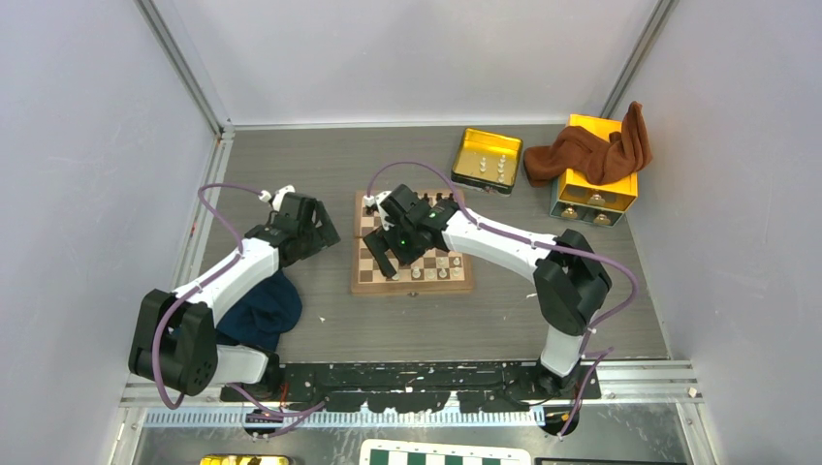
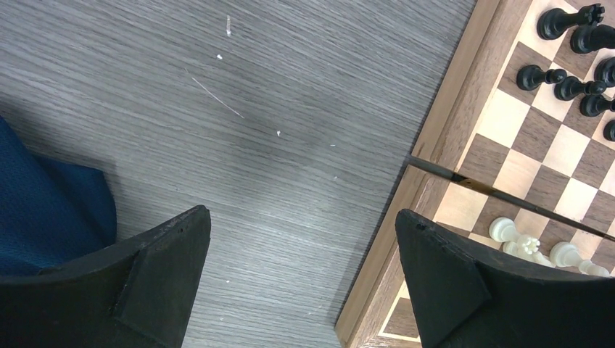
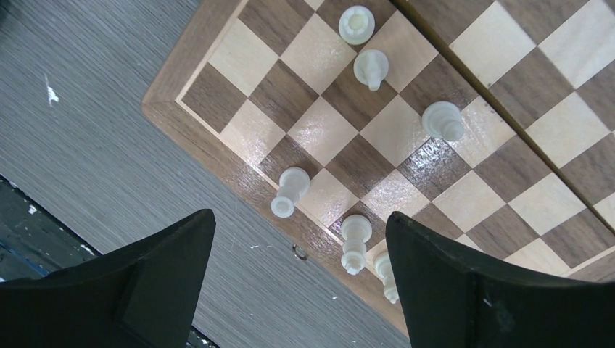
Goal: Set up the chess pieces on the board
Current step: Move the chess piece to the chessboard.
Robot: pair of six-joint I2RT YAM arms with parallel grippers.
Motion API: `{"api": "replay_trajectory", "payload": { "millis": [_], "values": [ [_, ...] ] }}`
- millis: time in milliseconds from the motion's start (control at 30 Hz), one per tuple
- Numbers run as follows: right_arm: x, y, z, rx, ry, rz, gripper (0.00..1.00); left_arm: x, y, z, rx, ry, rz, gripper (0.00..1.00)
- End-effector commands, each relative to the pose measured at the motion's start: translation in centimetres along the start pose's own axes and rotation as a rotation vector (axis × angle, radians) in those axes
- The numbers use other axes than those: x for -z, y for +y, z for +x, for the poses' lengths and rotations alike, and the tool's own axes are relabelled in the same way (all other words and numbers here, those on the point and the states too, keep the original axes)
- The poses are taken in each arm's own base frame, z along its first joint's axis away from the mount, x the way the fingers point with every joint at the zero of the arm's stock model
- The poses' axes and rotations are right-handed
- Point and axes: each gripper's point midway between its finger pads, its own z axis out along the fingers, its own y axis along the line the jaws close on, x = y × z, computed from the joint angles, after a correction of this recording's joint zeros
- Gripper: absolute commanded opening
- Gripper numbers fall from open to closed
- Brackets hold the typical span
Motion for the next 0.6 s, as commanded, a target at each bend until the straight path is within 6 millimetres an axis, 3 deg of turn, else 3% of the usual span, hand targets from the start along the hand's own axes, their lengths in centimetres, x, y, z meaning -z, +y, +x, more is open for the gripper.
{"api": "replay_trajectory", "payload": {
  "millis": [0,200,567],
  "values": [
    [-0.28,0.47,-0.76,-0.008,-0.027,-0.026,0.91,0.35,-0.14,-0.95,0.008,-0.031,0.017,1.0],
    [-0.58,0.72,-0.57,-0.005,-0.014,-0.03,0.84,0.28,-0.07,-0.84,0.007,-0.028,0.017,1.0],
    [-1.15,0.83,0.02,0.013,0.023,-0.014,0.57,0.08,0.05,-0.74,0.01,-0.023,0.017,1.0]
  ]
}}
